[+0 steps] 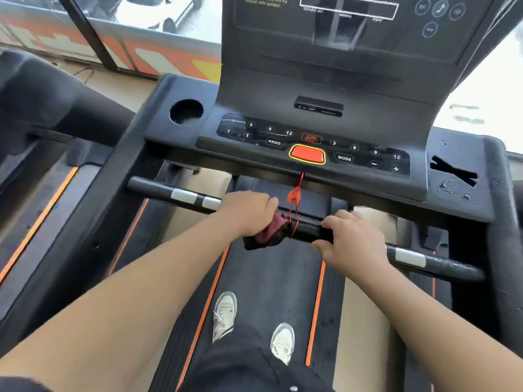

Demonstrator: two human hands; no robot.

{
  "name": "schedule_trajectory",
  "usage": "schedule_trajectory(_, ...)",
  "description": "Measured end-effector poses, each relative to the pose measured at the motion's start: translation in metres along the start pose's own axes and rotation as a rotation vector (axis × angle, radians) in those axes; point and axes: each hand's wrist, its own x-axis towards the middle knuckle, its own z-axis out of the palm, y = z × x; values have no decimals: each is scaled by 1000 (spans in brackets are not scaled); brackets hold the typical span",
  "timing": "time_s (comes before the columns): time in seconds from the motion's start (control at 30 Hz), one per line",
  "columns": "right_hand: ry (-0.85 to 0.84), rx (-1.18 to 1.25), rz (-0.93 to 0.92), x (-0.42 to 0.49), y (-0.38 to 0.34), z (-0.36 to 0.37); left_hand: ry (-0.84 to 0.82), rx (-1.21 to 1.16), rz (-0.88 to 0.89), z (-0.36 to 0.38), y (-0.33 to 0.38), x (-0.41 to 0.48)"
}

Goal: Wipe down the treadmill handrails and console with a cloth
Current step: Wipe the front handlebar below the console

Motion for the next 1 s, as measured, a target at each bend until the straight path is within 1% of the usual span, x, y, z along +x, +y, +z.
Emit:
schedule_trajectory(0.03,-12,-2,0,1,0,-1,-25,2,-27,-1,5,5)
schedule_trajectory(0.07,-18,-1,-2,1,0,-2,13,28,-41,1,12,2)
schedule_trajectory(0.1,-20,-1,-4,2,0,-3,82,52,-62,8,20,-6)
schedule_trajectory(0.17,-24,-4,-15,1,0,-4,213,-28,-92,29,31,-32)
schedule_trajectory(0.23,-26,-4,-28,0,1,-3,354,-74,-54,55,32,-53)
schedule_trajectory(0.3,-27,2,-32,0,2,-3,379,-92,-30,63,28,-56)
schedule_trajectory(0.33,-26,7,-32,0,2,-3,356,-66,-8,57,26,-49)
schedule_trajectory(0.37,-22,11,-32,0,2,-3,266,-42,2,45,27,-42)
schedule_trajectory(0.4,-19,14,-32,1,2,-3,215,0,11,32,30,-33)
schedule_trajectory(0.43,-22,17,-30,2,2,-3,171,-13,3,18,30,-21)
schedule_trajectory(0.47,-29,21,-29,2,2,-4,106,-53,-37,9,29,-6)
schedule_trajectory(0.5,-36,25,-30,2,2,-4,-17,-68,-88,4,29,8)
schedule_trajectory(0.53,-36,29,-32,2,3,-3,-87,-74,-144,2,31,18)
schedule_trajectory(0.57,-35,27,-33,2,3,-2,-62,-54,-168,5,35,21)
schedule_trajectory(0.63,-30,27,-32,3,4,-2,118,-22,-191,18,48,6)
schedule_trajectory(0.67,-28,30,-33,3,4,-1,216,-77,-195,28,53,-10)
schedule_trajectory(0.7,-27,34,-34,3,4,-1,310,-141,-159,40,54,-27)
schedule_trajectory(0.77,-22,34,-35,3,4,-1,472,-176,-29,68,50,-53)
schedule_trajectory(0.83,-23,30,-38,4,4,-1,506,-134,70,74,34,-55)
schedule_trajectory(0.87,-26,30,-39,4,4,-1,464,-105,97,67,28,-47)
schedule_trajectory(0.9,-28,31,-38,4,4,-1,402,-57,87,55,27,-39)
schedule_trajectory(0.97,-33,32,-36,5,3,-3,257,25,6,28,31,-14)
schedule_trajectory(1.0,-36,34,-33,5,3,-4,164,19,-63,17,32,1)
